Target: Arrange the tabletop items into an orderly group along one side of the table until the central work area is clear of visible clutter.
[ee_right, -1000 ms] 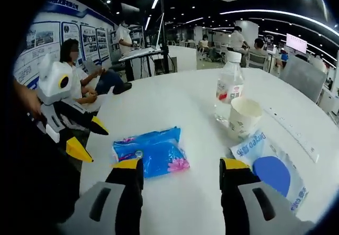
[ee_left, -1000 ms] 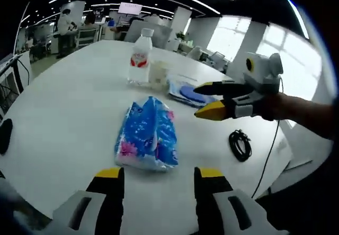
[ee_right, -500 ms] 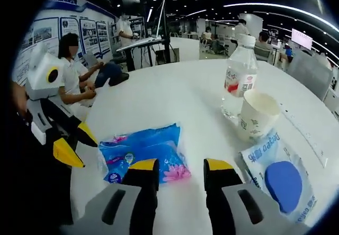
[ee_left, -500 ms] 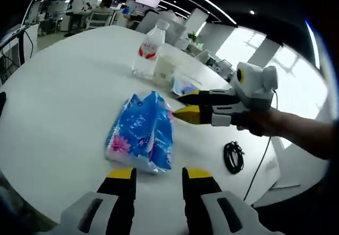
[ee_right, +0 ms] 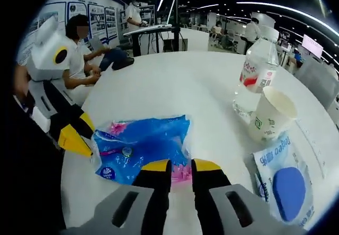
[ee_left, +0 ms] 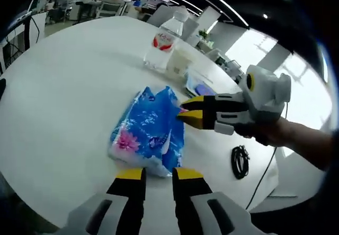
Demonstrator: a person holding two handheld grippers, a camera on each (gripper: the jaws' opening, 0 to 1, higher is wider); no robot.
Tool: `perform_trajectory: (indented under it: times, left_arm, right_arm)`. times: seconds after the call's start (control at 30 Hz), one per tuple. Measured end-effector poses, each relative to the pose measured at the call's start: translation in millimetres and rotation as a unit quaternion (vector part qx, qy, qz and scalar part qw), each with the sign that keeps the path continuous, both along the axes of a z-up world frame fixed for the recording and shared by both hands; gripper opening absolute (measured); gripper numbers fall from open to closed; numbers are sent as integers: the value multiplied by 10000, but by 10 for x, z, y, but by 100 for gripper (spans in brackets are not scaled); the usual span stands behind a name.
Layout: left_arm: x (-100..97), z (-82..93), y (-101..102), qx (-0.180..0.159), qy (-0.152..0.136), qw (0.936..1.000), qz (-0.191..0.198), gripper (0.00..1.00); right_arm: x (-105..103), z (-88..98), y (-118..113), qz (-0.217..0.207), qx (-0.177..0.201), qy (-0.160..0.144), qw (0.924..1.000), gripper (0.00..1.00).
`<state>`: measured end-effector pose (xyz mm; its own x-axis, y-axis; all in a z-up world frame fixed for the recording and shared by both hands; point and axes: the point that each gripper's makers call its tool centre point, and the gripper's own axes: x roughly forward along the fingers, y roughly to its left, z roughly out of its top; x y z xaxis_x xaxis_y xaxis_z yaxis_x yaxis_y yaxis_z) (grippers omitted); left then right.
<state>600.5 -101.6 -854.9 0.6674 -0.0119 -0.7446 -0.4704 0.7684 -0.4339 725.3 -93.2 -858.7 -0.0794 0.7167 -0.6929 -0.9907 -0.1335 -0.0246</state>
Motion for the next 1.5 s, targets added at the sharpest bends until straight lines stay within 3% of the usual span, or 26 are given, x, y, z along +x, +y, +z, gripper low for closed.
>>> perform_trajectory:
  times: [0.17, 0.4, 0.8, 1.23, 1.5]
  left_arm:
    - [-15, -19, -31, -132, 51, 9999, 93, 6]
    - [-26, -39, -31, -172, 90, 9998, 42, 0]
    - [38, 101, 2, 181, -40, 9992, -352, 0]
    - [239, 304, 71, 509, -148, 9952, -823, 0]
    - [474, 444, 116, 695, -271, 9905, -1155, 0]
  right_arm:
    - [43, 0, -6, -91, 3, -51, 9999, 0]
    - [59, 23, -32, -168, 26, -42, 9998, 0]
    - [155, 225, -151, -581, 359, 93, 9976, 0]
    - [338, 441, -400, -1233, 724, 81, 9897, 0]
    - [490, 569, -626, -1831, 850, 67, 9794, 0]
